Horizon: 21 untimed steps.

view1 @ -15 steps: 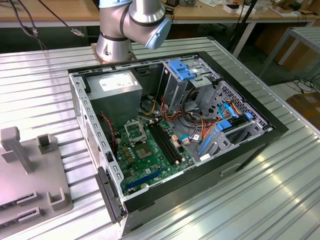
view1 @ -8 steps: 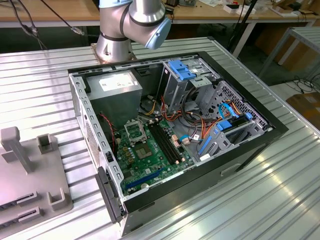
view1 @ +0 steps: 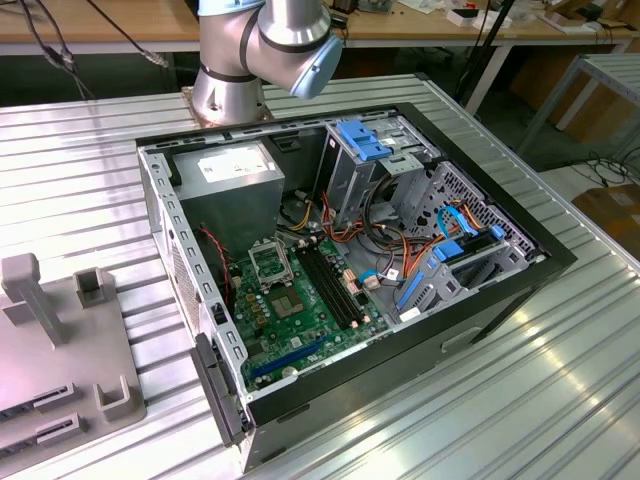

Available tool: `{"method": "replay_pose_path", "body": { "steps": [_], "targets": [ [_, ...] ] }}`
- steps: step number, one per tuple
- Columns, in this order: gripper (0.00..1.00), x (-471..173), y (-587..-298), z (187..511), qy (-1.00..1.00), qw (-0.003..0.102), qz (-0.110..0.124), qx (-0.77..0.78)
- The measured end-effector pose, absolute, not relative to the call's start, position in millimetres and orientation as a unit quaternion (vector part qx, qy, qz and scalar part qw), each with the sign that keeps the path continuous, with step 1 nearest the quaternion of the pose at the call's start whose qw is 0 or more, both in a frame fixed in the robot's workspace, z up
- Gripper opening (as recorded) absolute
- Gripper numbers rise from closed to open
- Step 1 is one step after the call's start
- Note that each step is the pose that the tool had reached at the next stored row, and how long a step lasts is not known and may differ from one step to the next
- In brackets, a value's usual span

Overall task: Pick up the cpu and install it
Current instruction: 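Pick up the cpu and move it towards the insertion slot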

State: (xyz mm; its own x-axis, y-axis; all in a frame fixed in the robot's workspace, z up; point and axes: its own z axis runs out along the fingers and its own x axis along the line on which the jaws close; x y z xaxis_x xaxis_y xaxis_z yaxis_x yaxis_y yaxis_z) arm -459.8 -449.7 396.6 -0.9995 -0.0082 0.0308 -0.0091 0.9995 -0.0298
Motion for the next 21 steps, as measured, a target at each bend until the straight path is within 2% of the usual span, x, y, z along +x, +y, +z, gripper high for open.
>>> {"method": "replay_pose_path", "body": {
  "steps": [21],
  "targets": [
    [0.47,-452.2,-449.7,397.9,-1.000,0.015,0.013,0.004]
  ]
}}
